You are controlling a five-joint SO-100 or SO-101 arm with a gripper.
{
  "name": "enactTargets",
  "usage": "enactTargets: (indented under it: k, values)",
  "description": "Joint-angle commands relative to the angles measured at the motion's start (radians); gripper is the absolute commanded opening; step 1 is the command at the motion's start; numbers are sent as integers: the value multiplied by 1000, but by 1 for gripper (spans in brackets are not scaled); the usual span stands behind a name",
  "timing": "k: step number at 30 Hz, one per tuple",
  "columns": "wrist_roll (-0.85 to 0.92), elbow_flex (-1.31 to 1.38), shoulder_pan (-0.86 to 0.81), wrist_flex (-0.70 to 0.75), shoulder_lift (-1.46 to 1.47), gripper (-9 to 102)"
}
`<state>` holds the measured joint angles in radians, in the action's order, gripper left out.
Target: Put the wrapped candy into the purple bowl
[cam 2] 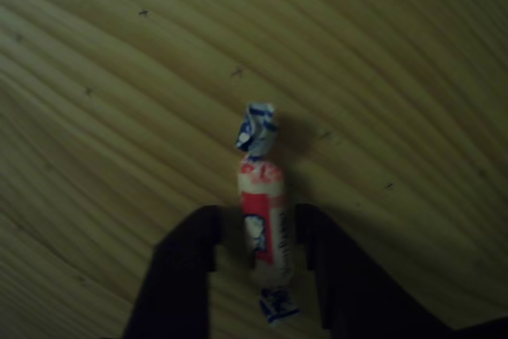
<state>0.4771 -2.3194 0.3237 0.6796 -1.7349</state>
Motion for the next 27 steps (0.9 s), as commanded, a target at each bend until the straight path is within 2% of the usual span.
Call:
enactTargets:
  k: [1, 13, 21, 27]
  values:
    - [20, -15, -17, -14, -20, 9]
    - [3, -87, -17, -6, -77, 0]
    - [-63, -25, -28, 132, -302, 0]
    - [-143, 78, 32, 216, -479, 0]
